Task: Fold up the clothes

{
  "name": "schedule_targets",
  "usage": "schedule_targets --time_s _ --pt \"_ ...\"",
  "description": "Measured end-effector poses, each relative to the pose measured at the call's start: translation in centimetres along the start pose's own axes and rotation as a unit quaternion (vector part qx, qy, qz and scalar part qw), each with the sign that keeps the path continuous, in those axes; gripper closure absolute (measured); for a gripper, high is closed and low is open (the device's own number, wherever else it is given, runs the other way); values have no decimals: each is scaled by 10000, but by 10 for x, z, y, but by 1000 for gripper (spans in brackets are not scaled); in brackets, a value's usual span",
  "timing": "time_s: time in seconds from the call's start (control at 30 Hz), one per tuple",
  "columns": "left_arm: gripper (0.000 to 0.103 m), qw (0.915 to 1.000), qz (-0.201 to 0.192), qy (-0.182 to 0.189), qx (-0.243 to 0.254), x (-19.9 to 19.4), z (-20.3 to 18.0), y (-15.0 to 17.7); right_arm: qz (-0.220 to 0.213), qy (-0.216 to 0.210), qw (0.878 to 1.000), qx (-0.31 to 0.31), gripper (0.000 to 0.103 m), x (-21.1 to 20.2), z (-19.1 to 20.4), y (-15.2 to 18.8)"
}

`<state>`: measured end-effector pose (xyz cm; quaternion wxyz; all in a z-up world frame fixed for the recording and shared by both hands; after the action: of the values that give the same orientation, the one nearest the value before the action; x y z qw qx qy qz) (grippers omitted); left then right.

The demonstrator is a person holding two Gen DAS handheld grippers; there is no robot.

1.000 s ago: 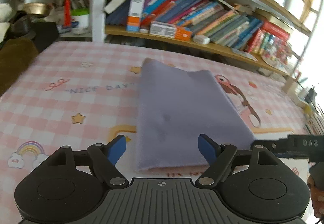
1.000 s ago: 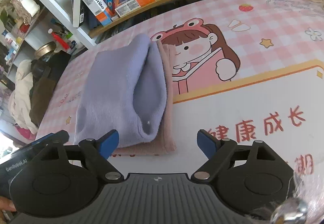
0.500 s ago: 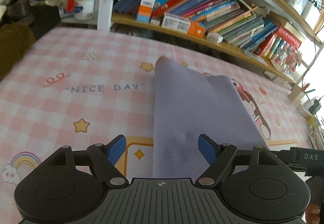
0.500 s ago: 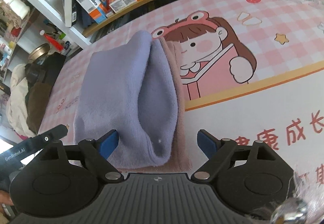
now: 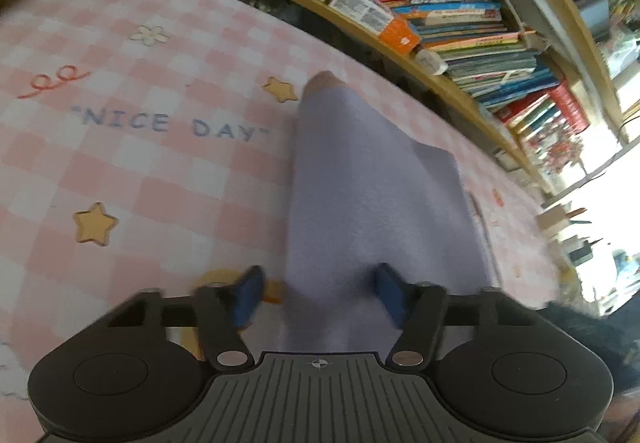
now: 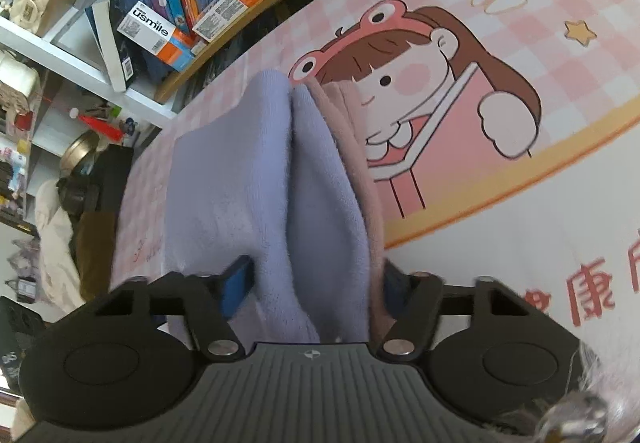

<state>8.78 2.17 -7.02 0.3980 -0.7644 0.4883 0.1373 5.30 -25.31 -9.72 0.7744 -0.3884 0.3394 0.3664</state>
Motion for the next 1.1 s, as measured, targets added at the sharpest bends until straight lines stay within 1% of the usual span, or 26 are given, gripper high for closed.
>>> schedule_targets --time_s 0.03,0.07,0.1,0.13,0.17,0.2,0.3,0.33,0.37,0.4,0.43,0.47,0.5,0.6,0.67,0.73,0.77,0.8,0.83,0.9,0.93,0.97,1.1 --pt "59 10000 -13 1 74 1 -3 0 -52 19 10000 -44 64 1 2 0" --pt "62 9995 2 -92 286 1 -9 0 -240 80 9992 -298 68 -3 9 3" --pt "64 9985 16 -191 508 1 -15 0 -533 172 9959 -712 73 -10 20 7" --pt "65 9966 29 -314 766 1 -22 2 -824 264 9899 -1124 75 -18 31 11" --pt "66 9937 36 -438 1032 1 -29 4 -1113 355 9812 -1534 76 -25 42 16" --pt "66 9909 48 -529 1235 0 -34 5 -1255 410 9751 -1782 76 -29 49 19" --pt "64 9913 127 -469 1220 -1 -30 4 -1348 492 9657 -2163 76 -31 58 26" --pt "62 9937 150 -360 1047 -2 -25 1 -1275 506 9685 -2077 75 -29 54 24" --pt "59 9957 172 -251 874 -2 -20 -1 -1122 508 9754 -1827 72 -26 46 20" --pt "58 9971 196 -154 724 -3 -16 -4 -954 485 9822 -1541 62 -22 37 17" --pt "57 9976 225 -96 648 -2 -13 -4 -776 442 9884 -1228 58 -19 27 14" --pt "54 9980 255 -37 573 -1 -10 -4 -597 399 9932 -913 55 -15 18 11" --pt "52 9984 279 16 498 0 -7 -5 -471 342 9961 -670 51 -12 11 10" --pt "47 9991 302 127 280 2 1 -4 -221 145 9995 -154 48 -5 -1 9" --pt "43 9992 320 193 143 5 5 -4 -170 27 9999 -14 46 -1 -2 9" --pt "42 9992 313 263 46 10 5 -3 -166 -50 9998 9 46 3 1 8" --pt "42 9991 322 284 56 12 3 -2 -166 -82 9998 7 48 5 2 8" --pt "44 9990 328 290 81 14 1 -2 -167 -115 9998 5 57 7 3 7" --pt "47 9991 325 244 149 16 -3 0 -153 -118 9998 -10 59 8 5 6" --pt "54 9990 289 164 301 16 -9 2 -131 -85 9999 -55 68 8 8 6" --pt "60 9989 257 162 364 14 -11 2 -174 -76 9998 -87 69 5 9 6" --pt "63 9987 222 163 427 11 -13 2 -259 -72 9995 -180 71 0 13 7" --pt "64 9975 28 230 668 -6 -23 1 -761 -71 9943 -748 73 -27 34 11"
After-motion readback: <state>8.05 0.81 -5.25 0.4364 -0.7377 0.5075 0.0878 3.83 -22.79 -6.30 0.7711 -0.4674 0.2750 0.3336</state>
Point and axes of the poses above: each gripper's, at about its wrist camera, not at the fingertips, and x roughly the way its jaws point, z to its left, y to its underside, the point moved 3 cm from there along x, roughly the way its jaws point, and after that the axes turned 11 degrees about y, right-handed, at the moved point
